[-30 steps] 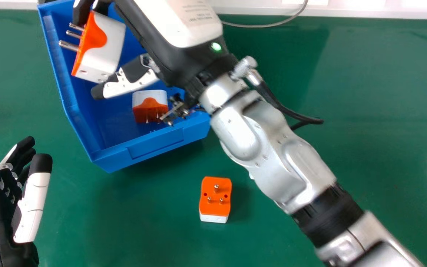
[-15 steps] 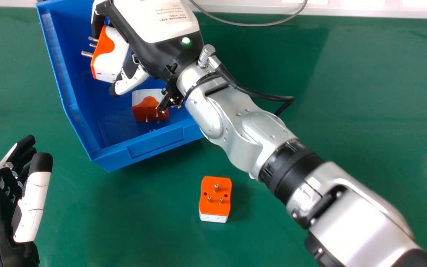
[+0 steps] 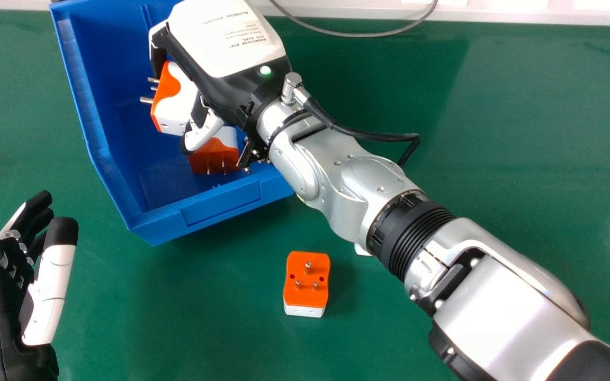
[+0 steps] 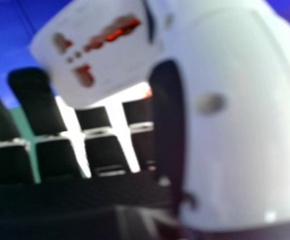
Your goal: Pick all objects and put in blue box
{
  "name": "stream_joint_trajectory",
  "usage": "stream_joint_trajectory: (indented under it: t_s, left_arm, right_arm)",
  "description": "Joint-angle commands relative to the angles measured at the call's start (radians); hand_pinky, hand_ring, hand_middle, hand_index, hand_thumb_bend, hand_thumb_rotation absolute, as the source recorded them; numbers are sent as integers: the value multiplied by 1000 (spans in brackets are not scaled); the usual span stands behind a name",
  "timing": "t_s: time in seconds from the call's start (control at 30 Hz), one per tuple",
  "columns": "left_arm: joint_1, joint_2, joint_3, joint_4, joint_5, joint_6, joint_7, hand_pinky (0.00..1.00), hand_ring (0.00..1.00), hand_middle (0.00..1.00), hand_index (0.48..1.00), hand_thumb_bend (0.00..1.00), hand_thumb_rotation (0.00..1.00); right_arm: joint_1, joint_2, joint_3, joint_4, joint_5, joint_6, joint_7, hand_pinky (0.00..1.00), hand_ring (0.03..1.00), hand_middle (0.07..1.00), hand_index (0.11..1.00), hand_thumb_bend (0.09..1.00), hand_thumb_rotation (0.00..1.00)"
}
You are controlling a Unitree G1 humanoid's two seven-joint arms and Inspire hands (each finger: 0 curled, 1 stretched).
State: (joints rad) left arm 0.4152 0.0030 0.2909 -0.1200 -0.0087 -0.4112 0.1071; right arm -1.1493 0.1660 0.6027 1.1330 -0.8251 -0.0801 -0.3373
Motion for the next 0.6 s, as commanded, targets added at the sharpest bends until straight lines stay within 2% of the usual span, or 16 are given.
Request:
stream_joint_trajectory:
  t_s: [0.0, 0.07, 0.1, 0.17, 0.2, 0.27, 0.33, 0.43, 0.57]
  left_arm:
    - [8, -4, 0, -27, 3, -7, 4, 823, 830, 828, 834, 939, 759]
    - [8, -4, -1, -28, 3, -7, 4, 823, 831, 829, 833, 938, 759]
    - [8, -4, -2, -27, 4, -7, 5, 823, 831, 829, 833, 938, 759]
    - [8, -6, -4, -28, 10, -8, 7, 823, 831, 829, 833, 938, 759]
    - [8, -6, -4, -28, 12, -8, 7, 823, 831, 829, 833, 940, 759]
    - [8, -6, -5, -28, 19, -11, 9, 823, 831, 829, 833, 940, 759]
    - [7, -4, -4, -24, 23, -15, 11, 823, 831, 829, 832, 933, 762]
    - [5, -2, -3, -21, 23, -16, 11, 824, 831, 829, 832, 928, 765]
    - [3, 3, -1, -16, 17, -22, 3, 824, 831, 829, 832, 927, 765]
  right_arm:
    - [-39, 81, -4, -29, 33, -5, 42, 340, 466, 560, 478, 491, 5]
    - [-35, 72, 2, -34, 41, -17, 64, 397, 518, 616, 488, 497, 94]
    - [-33, 64, 9, -36, 42, -30, 70, 406, 527, 626, 489, 498, 106]
    - [-31, 47, 32, -35, 28, -52, 69, 547, 694, 787, 730, 595, 327]
    - [-31, 43, 40, -34, 25, -55, 68, 663, 804, 885, 846, 656, 448]
    - [-31, 39, 59, -40, 12, -46, 62, 773, 899, 960, 941, 714, 550]
    - [-29, 37, 76, -52, 0, -32, 59, 869, 958, 984, 976, 765, 610]
    - [-26, 35, 86, -64, -9, -19, 59, 942, 989, 996, 994, 798, 654]
    - [5, 15, 94, -125, -23, -3, 50, 948, 992, 997, 995, 801, 657]
